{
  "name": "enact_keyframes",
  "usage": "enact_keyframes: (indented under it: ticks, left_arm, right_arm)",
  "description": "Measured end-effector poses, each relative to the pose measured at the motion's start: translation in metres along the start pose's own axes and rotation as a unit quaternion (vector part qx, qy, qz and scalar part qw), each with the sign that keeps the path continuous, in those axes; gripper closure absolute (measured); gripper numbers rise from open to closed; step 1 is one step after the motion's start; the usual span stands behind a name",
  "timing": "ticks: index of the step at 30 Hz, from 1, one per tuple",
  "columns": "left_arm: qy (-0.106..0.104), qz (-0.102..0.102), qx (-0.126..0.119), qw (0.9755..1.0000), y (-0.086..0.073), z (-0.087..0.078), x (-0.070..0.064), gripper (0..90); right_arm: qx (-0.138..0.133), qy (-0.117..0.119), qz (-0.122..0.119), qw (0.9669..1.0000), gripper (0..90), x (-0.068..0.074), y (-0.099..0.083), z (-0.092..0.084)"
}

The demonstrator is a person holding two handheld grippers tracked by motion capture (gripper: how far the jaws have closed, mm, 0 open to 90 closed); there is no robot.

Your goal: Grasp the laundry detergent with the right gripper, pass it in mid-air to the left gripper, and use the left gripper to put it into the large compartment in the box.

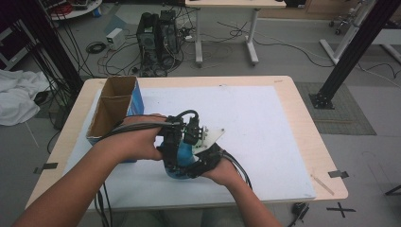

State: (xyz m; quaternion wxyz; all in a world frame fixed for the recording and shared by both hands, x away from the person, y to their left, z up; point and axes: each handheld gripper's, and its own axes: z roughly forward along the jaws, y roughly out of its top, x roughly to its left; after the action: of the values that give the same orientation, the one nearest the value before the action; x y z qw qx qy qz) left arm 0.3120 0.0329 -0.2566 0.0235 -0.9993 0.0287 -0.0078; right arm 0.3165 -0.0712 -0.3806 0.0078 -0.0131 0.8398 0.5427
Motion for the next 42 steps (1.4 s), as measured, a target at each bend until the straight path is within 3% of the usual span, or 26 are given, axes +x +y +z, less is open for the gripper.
enact_keyframes:
  ticks: [9, 16, 23, 29, 31, 35, 42]
  left_arm:
    - [0.003, 0.004, 0.005, 1.0000, 0.0023, 0.0011, 0.0007, 21.1]
    - [-0.008, 0.003, 0.008, 0.9999, 0.0021, 0.0017, 0.0011, 27.3]
    - [0.003, -0.003, 0.007, 1.0000, 0.0010, 0.0011, 0.0021, 28.7]
    - [0.000, -0.005, 0.009, 0.9999, 0.0019, 0.0021, 0.0016, 31.0]
    - [-0.003, -0.004, 0.015, 0.9999, 0.0021, 0.0011, 0.0008, 33.0]
    - [-0.002, -0.005, 0.011, 0.9999, 0.0025, 0.0017, 0.0012, 36.0]
    - [-0.007, -0.006, 0.013, 0.9999, 0.0045, 0.0033, 0.0018, 37.9]
  right_arm:
    - [-0.003, 0.001, -0.004, 1.0000, 45.7, -0.0016, -0.0004, 0.0011]
    - [-0.004, -0.001, -0.003, 1.0000, 45.7, -0.0020, -0.0008, 0.0013]
    - [-0.007, -0.005, -0.005, 1.0000, 45.7, -0.0024, -0.0009, 0.0017]
    - [-0.005, -0.002, -0.006, 1.0000, 45.7, -0.0032, -0.0008, 0.0019]
    - [-0.005, -0.002, 0.005, 1.0000, 45.7, -0.0012, -0.0006, 0.0019]
    - [-0.005, -0.003, -0.005, 1.0000, 45.7, -0.0028, -0.0008, 0.0019]
    - [-0.009, -0.004, -0.001, 1.0000, 45.8, -0.0020, -0.0011, 0.0035]
